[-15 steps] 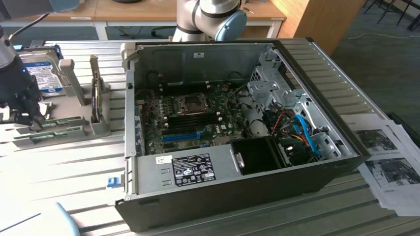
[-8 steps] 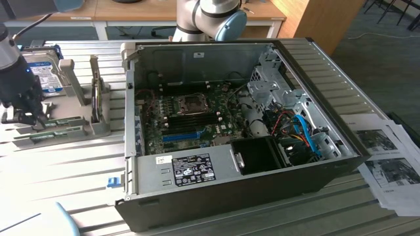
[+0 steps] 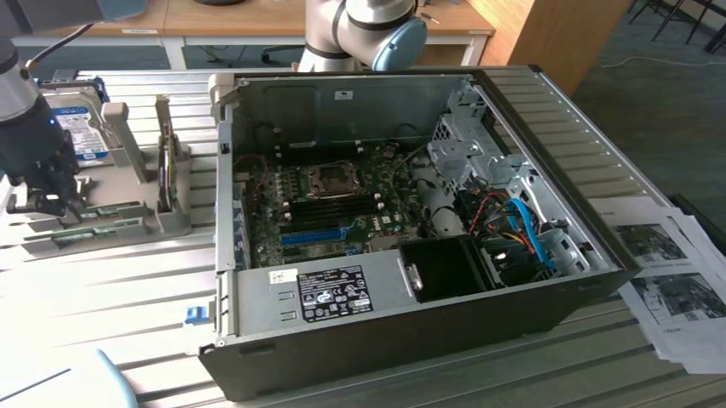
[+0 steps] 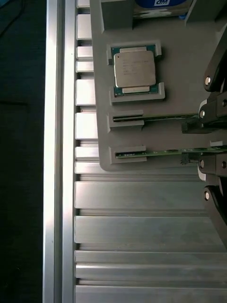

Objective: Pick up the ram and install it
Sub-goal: 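Pick up the ram and move it above insertion slot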

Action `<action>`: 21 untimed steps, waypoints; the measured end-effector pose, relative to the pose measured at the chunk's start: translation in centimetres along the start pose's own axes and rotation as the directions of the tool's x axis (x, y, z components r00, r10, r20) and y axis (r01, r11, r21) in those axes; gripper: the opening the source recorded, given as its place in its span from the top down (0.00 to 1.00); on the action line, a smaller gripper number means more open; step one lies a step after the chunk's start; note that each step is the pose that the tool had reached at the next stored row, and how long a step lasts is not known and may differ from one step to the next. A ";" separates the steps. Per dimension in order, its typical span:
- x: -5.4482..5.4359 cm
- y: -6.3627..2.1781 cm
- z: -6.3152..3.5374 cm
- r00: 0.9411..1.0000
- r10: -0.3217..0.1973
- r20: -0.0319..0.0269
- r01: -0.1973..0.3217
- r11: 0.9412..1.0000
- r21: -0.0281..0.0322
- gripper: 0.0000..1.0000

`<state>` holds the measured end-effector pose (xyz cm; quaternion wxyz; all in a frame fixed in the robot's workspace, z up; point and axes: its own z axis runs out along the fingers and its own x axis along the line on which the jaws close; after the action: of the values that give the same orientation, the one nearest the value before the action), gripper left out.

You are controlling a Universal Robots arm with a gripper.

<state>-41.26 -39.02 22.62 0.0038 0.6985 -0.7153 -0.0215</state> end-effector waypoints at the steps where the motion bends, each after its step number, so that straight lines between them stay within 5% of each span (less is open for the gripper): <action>1: 0.0 -0.03 0.00 1.000 0.000 0.000 0.000 1.000 0.000 0.71; 21: 0.0 -0.09 0.90 1.000 0.000 0.000 0.000 1.000 0.000 0.71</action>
<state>-41.20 -39.04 21.72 0.0037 0.6985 -0.7152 -0.0217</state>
